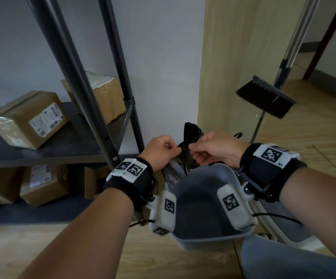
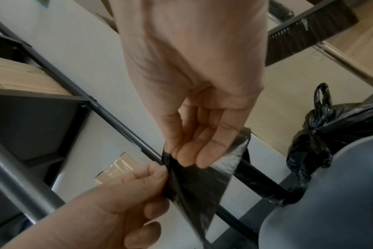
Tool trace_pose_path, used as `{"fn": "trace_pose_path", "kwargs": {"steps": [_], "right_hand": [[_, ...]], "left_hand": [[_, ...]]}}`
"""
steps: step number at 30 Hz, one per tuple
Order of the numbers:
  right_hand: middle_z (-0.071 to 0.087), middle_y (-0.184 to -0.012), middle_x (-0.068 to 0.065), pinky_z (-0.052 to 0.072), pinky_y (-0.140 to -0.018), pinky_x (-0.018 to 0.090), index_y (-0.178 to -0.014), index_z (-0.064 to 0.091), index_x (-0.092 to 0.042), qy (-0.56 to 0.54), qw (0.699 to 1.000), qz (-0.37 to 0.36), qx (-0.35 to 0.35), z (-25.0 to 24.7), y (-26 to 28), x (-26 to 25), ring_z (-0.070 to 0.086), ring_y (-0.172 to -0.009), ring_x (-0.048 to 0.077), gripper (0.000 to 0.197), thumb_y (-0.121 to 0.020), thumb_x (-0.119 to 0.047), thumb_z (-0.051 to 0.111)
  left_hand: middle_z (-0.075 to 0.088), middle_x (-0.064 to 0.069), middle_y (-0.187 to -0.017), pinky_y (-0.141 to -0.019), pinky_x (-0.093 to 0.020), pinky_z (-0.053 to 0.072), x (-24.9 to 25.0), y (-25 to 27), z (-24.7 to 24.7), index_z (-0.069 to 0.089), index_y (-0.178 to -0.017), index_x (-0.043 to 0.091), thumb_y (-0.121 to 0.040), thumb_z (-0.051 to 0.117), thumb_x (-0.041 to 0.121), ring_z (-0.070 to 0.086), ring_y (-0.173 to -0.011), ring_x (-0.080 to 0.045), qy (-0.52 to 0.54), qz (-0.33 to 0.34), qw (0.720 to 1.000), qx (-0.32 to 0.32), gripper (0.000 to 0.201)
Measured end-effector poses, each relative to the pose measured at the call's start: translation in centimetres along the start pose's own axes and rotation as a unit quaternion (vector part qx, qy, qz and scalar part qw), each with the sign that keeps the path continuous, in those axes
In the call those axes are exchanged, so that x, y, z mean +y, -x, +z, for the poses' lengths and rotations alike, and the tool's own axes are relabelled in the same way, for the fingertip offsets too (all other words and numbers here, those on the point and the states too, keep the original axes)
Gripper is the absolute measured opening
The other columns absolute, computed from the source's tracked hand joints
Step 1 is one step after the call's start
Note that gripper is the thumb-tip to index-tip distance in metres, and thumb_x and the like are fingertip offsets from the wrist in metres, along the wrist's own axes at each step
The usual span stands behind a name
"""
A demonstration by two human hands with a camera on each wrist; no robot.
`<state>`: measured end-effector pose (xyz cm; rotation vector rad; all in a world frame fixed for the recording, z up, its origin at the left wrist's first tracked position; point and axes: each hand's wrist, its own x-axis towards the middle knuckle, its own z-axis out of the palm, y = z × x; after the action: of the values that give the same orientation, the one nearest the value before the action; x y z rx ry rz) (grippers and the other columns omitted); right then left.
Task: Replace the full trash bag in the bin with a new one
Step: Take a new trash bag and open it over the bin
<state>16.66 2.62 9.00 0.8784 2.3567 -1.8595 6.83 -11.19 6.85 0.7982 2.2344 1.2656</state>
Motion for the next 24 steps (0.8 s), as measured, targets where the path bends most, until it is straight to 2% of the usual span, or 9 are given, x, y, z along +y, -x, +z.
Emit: {"fn": "trace_pose_path", "kwargs": {"steps": [2,4,7,10,14,17,19,22,24], "right_hand": [[0.064,-0.066,0.008,0.053,-0.049,0.020,-0.079,0.065,-0.003,-0.009,1.000,0.000,0.005,-0.3,0.1,-0.2,0.060,-0.055,0.014,0.017,-0.087,-0.018,0.068],[0.064,-0.066,0.007,0.054,-0.050,0.020,-0.076,0.064,-0.005,-0.025,1.000,-0.008,0.016,-0.6,0.2,-0.4,0.060,-0.054,0.014,0.017,-0.086,-0.018,0.069],[0.065,-0.064,0.006,0.055,-0.053,0.021,-0.074,0.063,-0.007,-0.039,0.999,-0.019,0.025,-0.9,0.3,-0.4,0.061,-0.052,0.012,0.015,-0.085,-0.015,0.069],[0.065,-0.064,0.004,0.055,-0.053,0.023,-0.073,0.062,-0.009,-0.052,0.997,-0.014,0.055,-1.3,0.5,-0.2,0.061,-0.053,0.011,0.015,-0.086,-0.014,0.068],[0.061,-0.064,0.005,0.056,-0.051,0.022,-0.074,0.062,-0.007,-0.087,0.989,0.010,0.115,-2.3,0.8,0.2,0.058,-0.054,0.013,0.013,-0.086,-0.011,0.064],[0.061,-0.064,0.006,0.054,-0.051,0.022,-0.071,0.061,-0.007,-0.080,0.984,0.044,0.152,-3.1,0.8,0.8,0.057,-0.054,0.014,0.015,-0.085,-0.011,0.063],[0.060,-0.063,0.006,0.052,-0.048,0.021,-0.070,0.060,-0.008,-0.071,0.982,0.067,0.163,-3.7,0.9,1.4,0.056,-0.053,0.014,0.017,-0.086,-0.012,0.062],[0.061,-0.060,0.003,0.051,-0.048,0.020,-0.070,0.061,-0.009,-0.069,0.985,0.089,0.134,-4.1,1.3,1.6,0.056,-0.053,0.013,0.018,-0.087,-0.013,0.063],[0.061,-0.060,0.003,0.052,-0.051,0.021,-0.071,0.061,-0.009,-0.085,0.986,0.087,0.110,-4.0,1.4,1.2,0.056,-0.054,0.013,0.017,-0.087,-0.014,0.063]], "left_hand": [[0.054,0.001,-0.056,-0.042,-0.007,0.035,0.1,0.2,-0.1,0.054,-0.071,0.014,-0.083,0.069,0.009,0.046,-0.038,0.002,-0.051,0.035,0.998,-0.013,0.019],[0.063,-0.002,-0.068,-0.044,-0.009,0.044,0.1,0.6,-0.2,0.063,-0.087,0.011,-0.081,0.070,0.007,0.055,-0.051,0.000,-0.050,0.015,0.997,-0.059,0.010],[0.067,-0.001,-0.078,-0.049,-0.011,0.049,-0.1,0.8,-0.3,0.070,-0.101,0.007,-0.082,0.071,0.011,0.059,-0.061,-0.004,-0.044,-0.020,0.996,-0.076,0.020],[0.065,0.001,-0.067,-0.049,-0.008,0.043,0.0,0.6,-0.7,0.074,-0.091,0.005,-0.078,0.075,0.017,0.055,-0.047,0.004,-0.089,-0.012,0.995,-0.039,0.017],[0.071,-0.009,-0.076,-0.071,-0.030,0.051,0.0,0.8,-1.6,0.075,-0.081,0.011,-0.074,0.078,0.029,0.062,-0.068,-0.014,-0.135,-0.014,0.991,-0.013,0.020],[0.067,-0.001,-0.072,-0.058,-0.018,0.045,0.3,1.1,-2.8,0.072,-0.081,0.014,-0.074,0.079,0.027,0.059,-0.066,-0.011,-0.051,-0.021,0.998,0.040,0.016],[0.068,0.003,-0.078,-0.058,-0.011,0.043,0.6,1.4,-3.5,0.071,-0.090,0.016,-0.076,0.077,0.019,0.059,-0.069,-0.003,0.016,-0.015,0.997,0.072,0.016],[0.067,0.005,-0.076,-0.060,-0.014,0.045,1.3,1.7,-3.6,0.067,-0.089,0.017,-0.083,0.067,0.008,0.057,-0.064,-0.004,0.155,-0.026,0.985,0.074,0.010],[0.068,0.000,-0.075,-0.052,-0.017,0.048,1.8,1.8,-3.3,0.064,-0.083,0.013,-0.090,0.059,0.011,0.054,-0.055,-0.008,0.241,-0.041,0.968,0.057,0.009]]}}
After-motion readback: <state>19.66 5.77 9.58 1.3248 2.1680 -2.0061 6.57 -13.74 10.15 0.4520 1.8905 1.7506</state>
